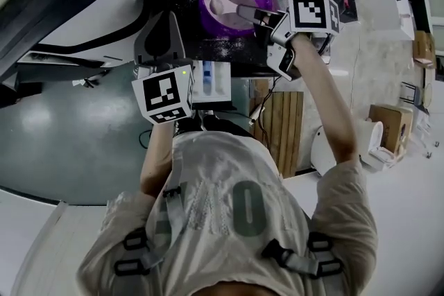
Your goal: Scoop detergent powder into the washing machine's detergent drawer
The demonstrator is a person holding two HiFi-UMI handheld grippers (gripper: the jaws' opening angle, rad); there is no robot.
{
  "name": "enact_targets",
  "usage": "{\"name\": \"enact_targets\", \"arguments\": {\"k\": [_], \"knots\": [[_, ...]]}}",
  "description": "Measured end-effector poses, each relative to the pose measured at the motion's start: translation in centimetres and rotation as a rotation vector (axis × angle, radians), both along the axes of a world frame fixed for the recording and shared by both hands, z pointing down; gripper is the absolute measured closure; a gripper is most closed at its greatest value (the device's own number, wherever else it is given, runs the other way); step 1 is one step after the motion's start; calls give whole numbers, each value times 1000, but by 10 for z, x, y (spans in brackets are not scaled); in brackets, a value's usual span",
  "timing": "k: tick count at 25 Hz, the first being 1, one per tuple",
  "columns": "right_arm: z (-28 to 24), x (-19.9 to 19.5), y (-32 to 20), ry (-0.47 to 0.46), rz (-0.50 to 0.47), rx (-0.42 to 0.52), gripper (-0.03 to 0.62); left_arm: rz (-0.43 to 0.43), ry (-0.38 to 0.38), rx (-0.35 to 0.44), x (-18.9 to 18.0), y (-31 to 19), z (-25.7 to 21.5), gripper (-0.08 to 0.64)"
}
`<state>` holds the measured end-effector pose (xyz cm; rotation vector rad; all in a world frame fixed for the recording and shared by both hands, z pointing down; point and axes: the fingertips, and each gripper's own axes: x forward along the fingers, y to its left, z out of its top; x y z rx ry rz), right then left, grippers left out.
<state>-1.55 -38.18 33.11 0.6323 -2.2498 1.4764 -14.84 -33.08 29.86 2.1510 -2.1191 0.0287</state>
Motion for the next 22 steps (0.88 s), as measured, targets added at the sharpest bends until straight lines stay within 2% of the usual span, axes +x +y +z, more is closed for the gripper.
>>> {"name": "enact_targets", "arguments": {"k": [4,13,16,19,22], "knots": [[-4,12,-6,-93,130,-24,580,3,-22,18,4,-2,-11,540],[-31,29,-9,-448,376,-96,580,21,-86,42,16,-4,-35,540],[-40,44,-10,-582,510,-96,580,32,-96,43,22,-4,-40,540],[-44,66,-8,-707,687,-61,581,49,-101,46,29,-5,-42,540],[-36,85,1,-790,838,-56,581,67,-100,53,36,-2,-42,540]]}}
